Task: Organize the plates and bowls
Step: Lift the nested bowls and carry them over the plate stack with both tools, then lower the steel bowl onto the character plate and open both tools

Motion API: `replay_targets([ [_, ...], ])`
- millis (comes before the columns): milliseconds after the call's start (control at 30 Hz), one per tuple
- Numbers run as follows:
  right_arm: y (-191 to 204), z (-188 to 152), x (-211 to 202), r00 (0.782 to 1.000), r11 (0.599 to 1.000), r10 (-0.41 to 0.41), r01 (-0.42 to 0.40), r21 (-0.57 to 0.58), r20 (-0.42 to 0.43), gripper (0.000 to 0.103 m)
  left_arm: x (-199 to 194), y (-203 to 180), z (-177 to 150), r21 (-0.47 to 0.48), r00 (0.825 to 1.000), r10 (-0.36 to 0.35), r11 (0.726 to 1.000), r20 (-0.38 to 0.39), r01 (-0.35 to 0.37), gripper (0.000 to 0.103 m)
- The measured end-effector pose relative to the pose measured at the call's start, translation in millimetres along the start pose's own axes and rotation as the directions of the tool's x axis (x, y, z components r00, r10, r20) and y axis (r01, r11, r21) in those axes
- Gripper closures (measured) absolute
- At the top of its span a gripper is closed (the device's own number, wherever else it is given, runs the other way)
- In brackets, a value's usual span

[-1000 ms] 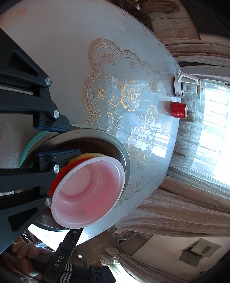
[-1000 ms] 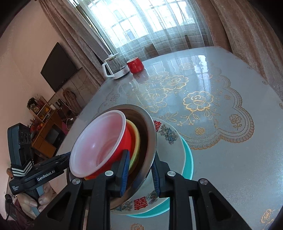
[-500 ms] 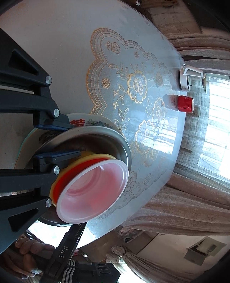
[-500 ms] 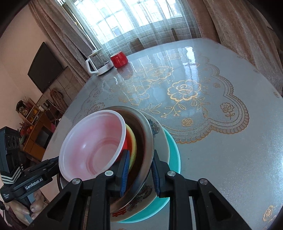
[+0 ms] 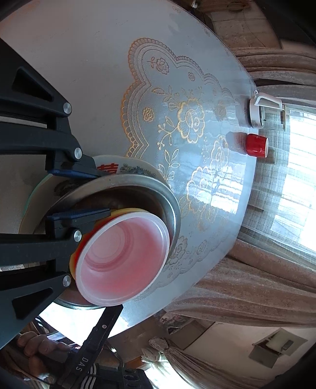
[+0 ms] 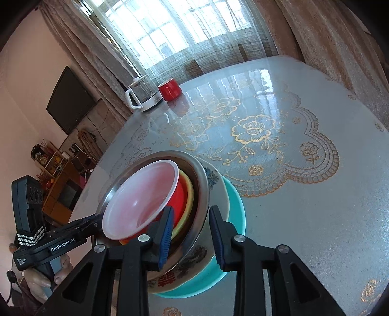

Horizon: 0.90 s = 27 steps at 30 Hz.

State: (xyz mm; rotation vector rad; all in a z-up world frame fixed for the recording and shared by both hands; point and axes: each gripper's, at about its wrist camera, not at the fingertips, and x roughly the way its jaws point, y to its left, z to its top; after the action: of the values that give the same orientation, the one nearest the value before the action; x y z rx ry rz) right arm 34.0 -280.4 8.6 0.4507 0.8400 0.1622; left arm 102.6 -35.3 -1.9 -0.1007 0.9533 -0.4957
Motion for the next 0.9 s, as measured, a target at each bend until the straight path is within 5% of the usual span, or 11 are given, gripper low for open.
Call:
replay_targets([
  [333, -13, -7, -34, 0.997, 0.999, 0.027, -0.030, 0.037, 0.073, 0.073, -28, 7, 1, -0.017, 0.996, -0.052, 0.998, 0.067, 0.053, 0.077],
  [533, -30, -17, -34, 0.999, 0.997, 0.001, -0.004, 0.080, 0.042, 0.073, -50, 22, 1, -0.037, 0.991, -0.047, 0.998, 0.127, 0.052, 0.077],
  [900, -29, -35, -6, 0.996, 0.990, 0.069, -0.062, 0.124, -0.057, 0.073, -22, 37, -18, -0.073, 0.999, -0.032, 0.997, 0.041, 0.035, 0.078],
])
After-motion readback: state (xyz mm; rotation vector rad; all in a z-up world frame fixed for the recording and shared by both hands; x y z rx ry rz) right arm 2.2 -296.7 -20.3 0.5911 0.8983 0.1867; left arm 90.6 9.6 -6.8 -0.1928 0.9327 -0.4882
